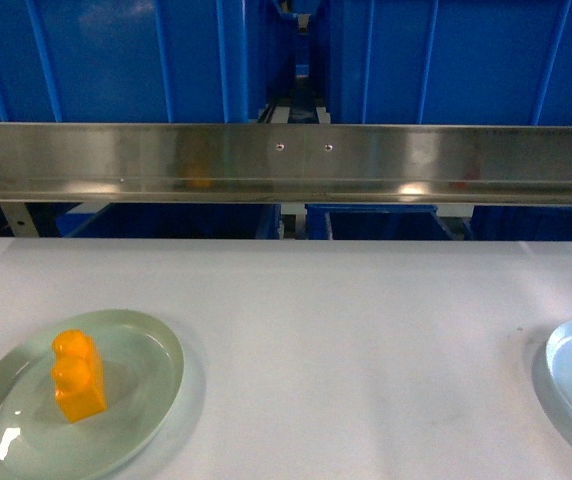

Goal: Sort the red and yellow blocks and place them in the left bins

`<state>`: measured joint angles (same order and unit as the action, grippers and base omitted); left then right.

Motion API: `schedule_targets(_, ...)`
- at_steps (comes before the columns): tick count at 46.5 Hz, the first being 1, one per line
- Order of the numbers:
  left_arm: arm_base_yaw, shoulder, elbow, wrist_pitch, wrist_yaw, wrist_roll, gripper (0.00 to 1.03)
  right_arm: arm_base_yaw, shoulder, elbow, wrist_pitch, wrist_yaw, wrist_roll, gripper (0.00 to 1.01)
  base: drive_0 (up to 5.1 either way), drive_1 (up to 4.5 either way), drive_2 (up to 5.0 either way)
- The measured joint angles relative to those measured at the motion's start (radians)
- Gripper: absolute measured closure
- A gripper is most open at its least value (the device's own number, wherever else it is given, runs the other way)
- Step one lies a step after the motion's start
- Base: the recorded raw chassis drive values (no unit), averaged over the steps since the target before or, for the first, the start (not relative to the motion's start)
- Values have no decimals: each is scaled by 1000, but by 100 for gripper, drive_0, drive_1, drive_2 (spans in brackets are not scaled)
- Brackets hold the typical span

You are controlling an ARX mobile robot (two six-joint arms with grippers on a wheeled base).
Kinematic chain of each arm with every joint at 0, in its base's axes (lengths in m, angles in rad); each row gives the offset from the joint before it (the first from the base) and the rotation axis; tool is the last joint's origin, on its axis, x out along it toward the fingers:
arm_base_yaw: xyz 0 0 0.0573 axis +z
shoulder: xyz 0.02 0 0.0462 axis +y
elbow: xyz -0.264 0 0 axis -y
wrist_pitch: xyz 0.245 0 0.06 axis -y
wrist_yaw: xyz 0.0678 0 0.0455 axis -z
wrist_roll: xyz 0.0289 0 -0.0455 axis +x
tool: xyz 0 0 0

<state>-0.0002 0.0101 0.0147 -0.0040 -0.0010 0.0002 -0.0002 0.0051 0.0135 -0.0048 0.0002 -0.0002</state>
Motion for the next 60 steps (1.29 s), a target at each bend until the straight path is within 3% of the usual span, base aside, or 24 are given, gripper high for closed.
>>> schedule_targets(48, 0, 0, 0, 0, 0, 0, 5, 3, 1, 0, 3, 5, -1, 3, 0, 0, 0)
schedule_targets(49, 0, 0, 0, 0, 0, 0, 5, 19, 4, 0, 17, 28, -3, 3, 0, 0, 0)
schedule_targets(51, 0, 0, 0, 0, 0, 0, 5, 101, 33, 0, 99, 110, -24, 3, 0, 0, 0)
schedule_targets(52, 0, 0, 0, 0, 0, 0, 5, 189, 64, 0, 167, 184, -46, 3, 0, 0, 0)
schedule_targets(53, 4, 0, 0, 0, 7, -1, 5, 250, 82, 0, 198, 219, -57, 3, 0, 0, 0)
schedule_targets(54, 27, 3, 0, 8, 53, -3, 5, 331, 114, 0, 232, 276, -74, 3, 0, 0, 0)
schedule_targets(56, 95, 13, 0, 38, 127, -6, 5, 428, 159, 0, 272, 351, -92, 3, 0, 0, 0)
schedule_targets(59, 211, 43, 0, 83, 222, -19, 5, 509, 203, -1, 316, 433, -112, 3, 0, 0, 0)
schedule_targets(60, 364, 121, 0, 159, 367, -31, 5, 591, 244, -1, 378, 512, -135, 3, 0, 0, 0)
